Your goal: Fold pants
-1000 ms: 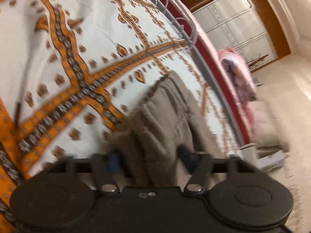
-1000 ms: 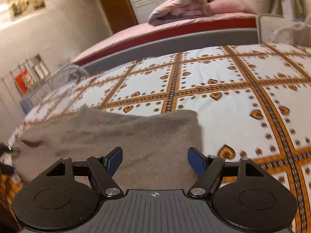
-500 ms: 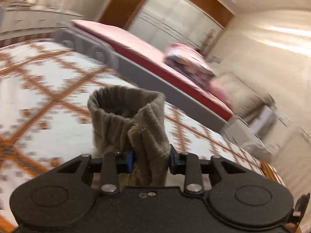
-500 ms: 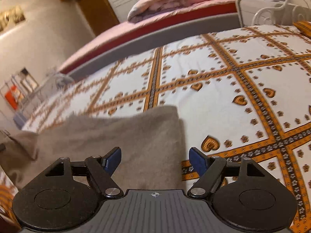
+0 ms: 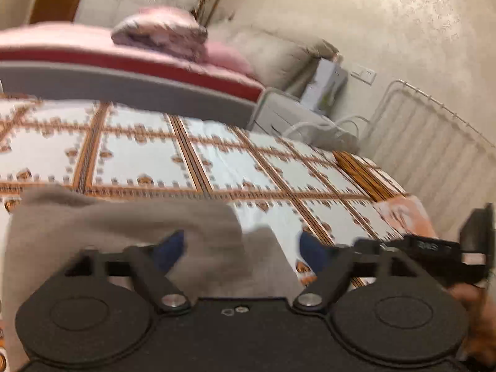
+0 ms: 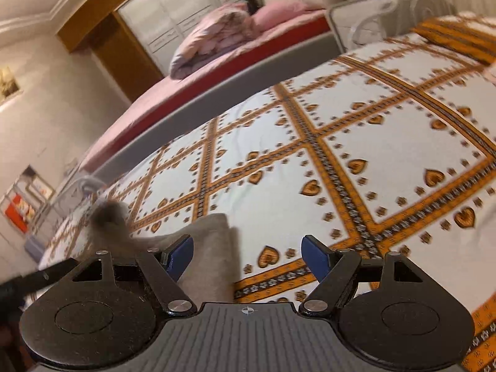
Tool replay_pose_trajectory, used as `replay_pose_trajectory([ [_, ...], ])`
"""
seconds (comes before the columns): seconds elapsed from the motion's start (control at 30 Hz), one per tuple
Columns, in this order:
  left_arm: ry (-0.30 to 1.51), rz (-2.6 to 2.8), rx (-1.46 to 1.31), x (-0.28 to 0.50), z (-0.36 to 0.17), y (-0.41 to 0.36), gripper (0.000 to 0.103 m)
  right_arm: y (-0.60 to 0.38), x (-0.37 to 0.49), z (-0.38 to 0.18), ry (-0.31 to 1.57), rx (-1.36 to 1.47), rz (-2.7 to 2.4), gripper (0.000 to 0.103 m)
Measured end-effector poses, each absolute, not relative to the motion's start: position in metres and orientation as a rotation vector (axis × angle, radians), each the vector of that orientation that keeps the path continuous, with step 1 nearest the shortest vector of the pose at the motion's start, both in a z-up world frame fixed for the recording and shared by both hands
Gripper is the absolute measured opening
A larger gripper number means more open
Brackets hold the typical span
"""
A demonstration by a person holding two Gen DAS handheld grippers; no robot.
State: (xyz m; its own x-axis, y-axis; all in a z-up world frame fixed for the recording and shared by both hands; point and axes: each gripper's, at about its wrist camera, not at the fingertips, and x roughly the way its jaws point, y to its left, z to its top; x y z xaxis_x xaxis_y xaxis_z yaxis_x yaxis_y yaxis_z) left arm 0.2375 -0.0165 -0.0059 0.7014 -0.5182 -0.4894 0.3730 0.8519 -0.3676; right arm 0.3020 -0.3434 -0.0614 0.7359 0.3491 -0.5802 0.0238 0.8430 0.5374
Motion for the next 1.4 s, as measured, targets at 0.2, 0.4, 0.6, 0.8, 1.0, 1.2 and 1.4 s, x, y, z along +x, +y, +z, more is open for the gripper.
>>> replay_pose_trajectory([
  [0.2,0.656,-0.275,-0.359,0.251,-0.013,0.046,0.077,-0.338,0.294,-0.063,0.749,0.647,0.300,0.077],
  [0.4,0.701,-0.084,-0.420,0.255,-0.012,0.120,0.078,-0.288,0.303,-0.080,0.855,0.756,0.505,0.077],
  [0.6,0.733,0.016,-0.432,0.236,-0.010,0.178,0.082,-0.246,0.322,-0.099,0.958,0.753,0.513,0.077],
  [0.8,0.777,0.049,-0.400,0.218,-0.016,0.209,0.082,-0.215,0.337,-0.108,0.958,0.694,0.498,0.064],
  [1.0,0.788,0.070,-0.405,0.209,-0.020,0.228,0.083,-0.211,0.322,-0.077,0.808,0.643,0.550,0.029],
  [1.2,0.788,0.058,-0.398,0.212,-0.020,0.228,0.083,-0.251,0.298,-0.078,0.799,0.647,0.431,0.029],
  [1.4,0.788,0.021,-0.343,0.218,-0.018,0.207,0.083,-0.271,0.302,-0.118,0.898,0.733,0.370,0.032],
])
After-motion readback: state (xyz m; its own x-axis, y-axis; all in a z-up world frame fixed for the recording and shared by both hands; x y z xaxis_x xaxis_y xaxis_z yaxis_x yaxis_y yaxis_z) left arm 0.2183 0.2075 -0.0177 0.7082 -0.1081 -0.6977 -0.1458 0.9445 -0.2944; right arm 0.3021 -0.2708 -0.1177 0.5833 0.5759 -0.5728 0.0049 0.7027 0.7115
